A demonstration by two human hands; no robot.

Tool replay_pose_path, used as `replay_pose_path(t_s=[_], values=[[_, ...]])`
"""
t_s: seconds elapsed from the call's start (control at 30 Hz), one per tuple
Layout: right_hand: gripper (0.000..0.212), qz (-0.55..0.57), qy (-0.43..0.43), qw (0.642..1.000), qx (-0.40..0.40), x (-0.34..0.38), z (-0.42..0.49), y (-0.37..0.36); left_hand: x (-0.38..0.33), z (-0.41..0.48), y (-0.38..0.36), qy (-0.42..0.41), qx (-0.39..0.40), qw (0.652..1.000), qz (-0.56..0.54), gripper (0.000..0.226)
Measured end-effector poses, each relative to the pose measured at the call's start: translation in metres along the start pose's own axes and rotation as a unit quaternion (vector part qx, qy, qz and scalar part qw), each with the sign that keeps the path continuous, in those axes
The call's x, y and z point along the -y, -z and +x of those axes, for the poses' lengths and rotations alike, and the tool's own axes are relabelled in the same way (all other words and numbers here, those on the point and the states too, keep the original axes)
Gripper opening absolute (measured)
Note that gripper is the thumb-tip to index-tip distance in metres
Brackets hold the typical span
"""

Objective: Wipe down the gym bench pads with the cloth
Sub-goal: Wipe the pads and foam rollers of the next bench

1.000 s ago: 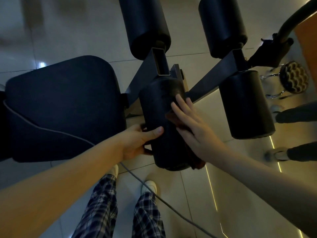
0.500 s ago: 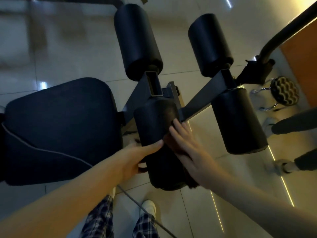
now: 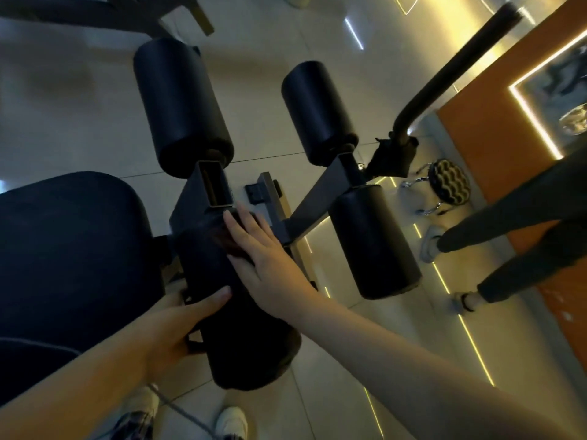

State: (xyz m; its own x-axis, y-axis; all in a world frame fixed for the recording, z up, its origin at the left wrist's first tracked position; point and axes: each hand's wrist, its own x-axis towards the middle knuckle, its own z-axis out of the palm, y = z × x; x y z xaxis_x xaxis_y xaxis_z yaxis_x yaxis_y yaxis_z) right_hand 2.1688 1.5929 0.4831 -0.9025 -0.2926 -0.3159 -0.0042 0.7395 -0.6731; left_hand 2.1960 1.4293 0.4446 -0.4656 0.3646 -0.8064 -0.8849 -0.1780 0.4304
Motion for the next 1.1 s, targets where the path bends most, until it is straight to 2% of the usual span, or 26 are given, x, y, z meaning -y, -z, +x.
replay_pose_path(t_s=[0.1, 0.23, 0.4, 0.47, 0.5, 0.6, 0.63, 0.73, 0.87, 1.0, 1.1], values=[[0.059, 0.035, -0.013, 0.999, -0.013, -0.002, 0.001, 0.002, -0.004, -0.003, -0.008, -0.018, -0.006, 1.0, 0.023, 0.127], [0.063, 0.024, 0.007, 0.999, 0.036, -0.008, -0.039, 0.002, -0.006, -0.008, -0.011, -0.022, -0.006, 0.999, 0.029, 0.112], [0.073, -0.003, 0.016, 0.992, 0.127, -0.018, -0.093, 0.002, -0.013, -0.006, 0.018, 0.045, 0.048, 0.998, -0.006, 0.098], [0.074, -0.014, 0.011, 0.992, 0.125, -0.02, -0.095, -0.001, -0.009, -0.002, 0.025, 0.048, 0.053, 0.997, 0.008, 0.103], [0.072, -0.018, 0.007, 0.993, 0.12, -0.019, -0.091, -0.003, -0.008, -0.001, 0.024, 0.044, 0.053, 0.997, 0.017, 0.098], [0.064, -0.006, -0.001, 0.997, 0.083, -0.01, -0.066, -0.005, -0.004, -0.001, 0.018, 0.036, 0.025, 0.999, 0.014, 0.064], [0.062, -0.001, -0.006, 0.998, 0.066, -0.007, -0.054, -0.006, -0.003, -0.001, 0.017, 0.037, 0.012, 0.999, 0.007, 0.063], [0.06, 0.014, -0.012, 1.0, 0.019, 0.0, -0.018, -0.005, -0.001, -0.005, 0.01, 0.032, -0.022, 0.999, 0.003, 0.081], [0.059, 0.039, -0.021, 0.999, -0.018, -0.002, -0.004, -0.004, -0.006, -0.01, -0.003, 0.04, -0.039, 0.998, 0.031, 0.068], [0.062, 0.017, 0.002, 1.0, -0.011, -0.003, -0.027, -0.007, -0.011, -0.012, -0.009, 0.05, -0.045, 0.997, 0.044, 0.062], [0.066, -0.012, 0.012, 0.999, 0.041, -0.011, -0.063, -0.009, -0.013, -0.013, -0.005, 0.047, -0.054, 0.996, 0.06, 0.068]])
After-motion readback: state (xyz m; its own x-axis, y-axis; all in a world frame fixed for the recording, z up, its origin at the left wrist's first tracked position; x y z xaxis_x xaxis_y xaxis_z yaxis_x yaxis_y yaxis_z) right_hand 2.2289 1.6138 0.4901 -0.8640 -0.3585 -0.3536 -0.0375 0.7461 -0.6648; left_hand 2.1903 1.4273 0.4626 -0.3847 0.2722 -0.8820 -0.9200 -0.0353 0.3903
